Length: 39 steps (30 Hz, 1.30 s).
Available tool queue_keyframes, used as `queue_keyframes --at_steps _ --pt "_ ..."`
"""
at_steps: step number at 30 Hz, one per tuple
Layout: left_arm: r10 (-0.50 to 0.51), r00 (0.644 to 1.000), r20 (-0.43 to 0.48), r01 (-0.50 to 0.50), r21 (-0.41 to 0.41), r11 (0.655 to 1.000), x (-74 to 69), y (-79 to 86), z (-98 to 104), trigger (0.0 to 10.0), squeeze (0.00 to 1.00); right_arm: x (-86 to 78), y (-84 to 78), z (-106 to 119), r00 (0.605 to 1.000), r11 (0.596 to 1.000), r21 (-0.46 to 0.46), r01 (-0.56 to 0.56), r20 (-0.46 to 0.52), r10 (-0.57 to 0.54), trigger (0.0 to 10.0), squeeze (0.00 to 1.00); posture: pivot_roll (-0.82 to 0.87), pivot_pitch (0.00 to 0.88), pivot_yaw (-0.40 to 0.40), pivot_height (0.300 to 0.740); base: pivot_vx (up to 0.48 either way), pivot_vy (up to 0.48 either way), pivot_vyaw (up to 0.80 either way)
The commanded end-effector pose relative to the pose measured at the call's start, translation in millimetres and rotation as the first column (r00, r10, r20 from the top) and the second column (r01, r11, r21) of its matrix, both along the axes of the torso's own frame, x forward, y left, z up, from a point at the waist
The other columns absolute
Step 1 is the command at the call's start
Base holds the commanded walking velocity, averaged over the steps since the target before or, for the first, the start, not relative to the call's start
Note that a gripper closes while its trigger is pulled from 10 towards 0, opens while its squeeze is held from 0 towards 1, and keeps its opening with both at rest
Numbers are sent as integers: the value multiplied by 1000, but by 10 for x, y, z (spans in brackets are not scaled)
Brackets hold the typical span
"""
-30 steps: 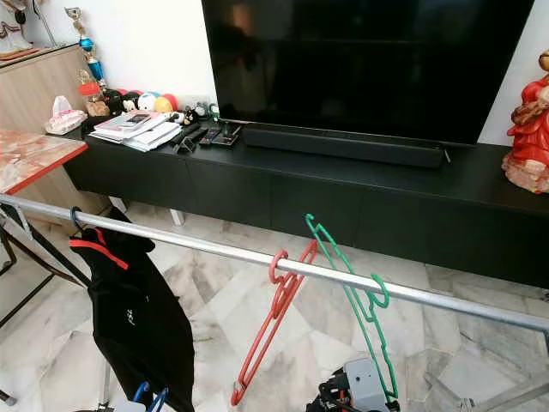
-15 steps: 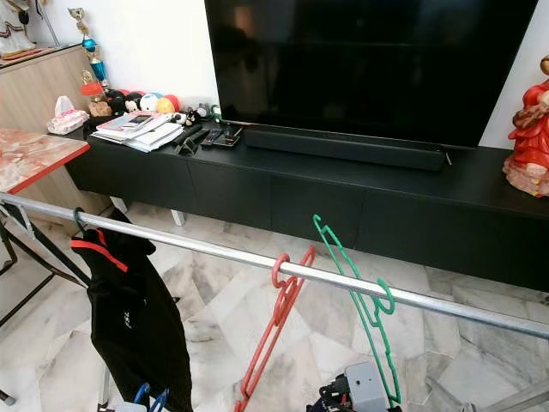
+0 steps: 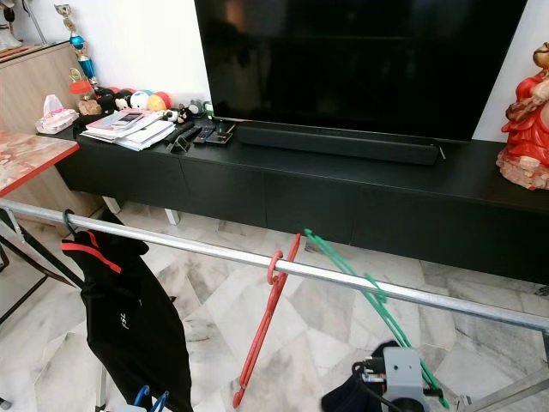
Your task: Hang hanger
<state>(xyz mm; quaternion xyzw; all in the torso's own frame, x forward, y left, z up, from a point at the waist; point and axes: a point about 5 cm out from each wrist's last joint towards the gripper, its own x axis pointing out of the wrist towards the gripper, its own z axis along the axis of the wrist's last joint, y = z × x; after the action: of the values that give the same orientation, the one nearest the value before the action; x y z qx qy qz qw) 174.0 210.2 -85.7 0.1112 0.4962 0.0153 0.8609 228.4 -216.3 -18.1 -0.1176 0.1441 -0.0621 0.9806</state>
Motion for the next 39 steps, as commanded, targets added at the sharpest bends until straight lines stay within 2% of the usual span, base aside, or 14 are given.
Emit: queue_keyframes --at_steps 1,4,6,11,13,14,18,21,23,25,29,34,37,39 --pt "-6 1000 -23 6 8 1000 -60 4 -28 10000 0 22 92 52 997 998 -31 -61 41 63 10000 0 -27 10 38 740 0 0 0" --pt "-14 1000 -27 15 7 1000 -65 -6 -32 10000 0 12 134 44 996 996 -29 -80 38 81 10000 0 -31 12 38 740 0 0 0" --pt "-27 999 -33 27 8 1000 -59 -14 -32 10000 0 -45 146 -109 994 999 12 -35 -102 36 10000 0 -31 13 38 740 0 0 0" --pt "-28 999 -35 29 9 1000 -62 -8 -32 10000 0 -133 192 -231 976 997 63 -47 -211 59 10000 0 -31 15 36 740 0 0 0" --pt "-29 999 -36 29 9 1000 -63 -7 -32 10000 0 -109 202 -170 987 996 74 -46 -150 56 10000 0 -29 15 36 740 0 0 0" --pt "-30 999 -37 30 10 1000 -67 -4 -33 10000 0 -76 183 -87 996 997 74 -33 -78 38 10000 0 -33 16 36 740 0 0 0" --pt "-33 999 -39 34 12 999 -80 8 -37 10000 0 -36 161 92 998 999 31 -19 57 17 10000 0 -37 18 36 740 0 0 0" --pt "-38 998 -41 38 11 999 -88 11 -39 10000 0 -40 158 141 996 1000 1 -21 91 21 10000 0 -39 18 37 740 0 0 0" --pt "-44 998 -45 44 12 999 -111 16 -47 10000 0 -87 192 135 992 990 -116 -82 82 92 10000 0 -42 19 37 740 0 0 0" --pt "-46 998 -48 47 12 999 -123 18 -52 10000 0 -114 211 124 990 983 -150 -108 77 121 10000 0 -43 18 37 740 0 0 0" --pt "-47 997 -57 48 13 999 -174 36 -68 10000 0 -210 289 -10 986 970 -175 -168 -22 166 10000 0 -41 19 34 740 0 0 0" --pt "-46 997 -65 47 15 999 -215 53 -81 10000 0 -361 355 -267 955 973 -90 -212 -230 187 10000 0 -44 20 36 740 0 0 0" --pt "-48 997 -68 50 15 999 -228 57 -84 10000 0 -414 376 -351 922 952 -123 -279 -313 230 10000 0 -43 19 34 740 0 0 0" --pt "-49 996 -69 50 16 999 -233 60 -86 10000 0 -419 359 -374 894 909 -221 -354 -367 258 10000 0 -42 20 33 740 0 0 0"
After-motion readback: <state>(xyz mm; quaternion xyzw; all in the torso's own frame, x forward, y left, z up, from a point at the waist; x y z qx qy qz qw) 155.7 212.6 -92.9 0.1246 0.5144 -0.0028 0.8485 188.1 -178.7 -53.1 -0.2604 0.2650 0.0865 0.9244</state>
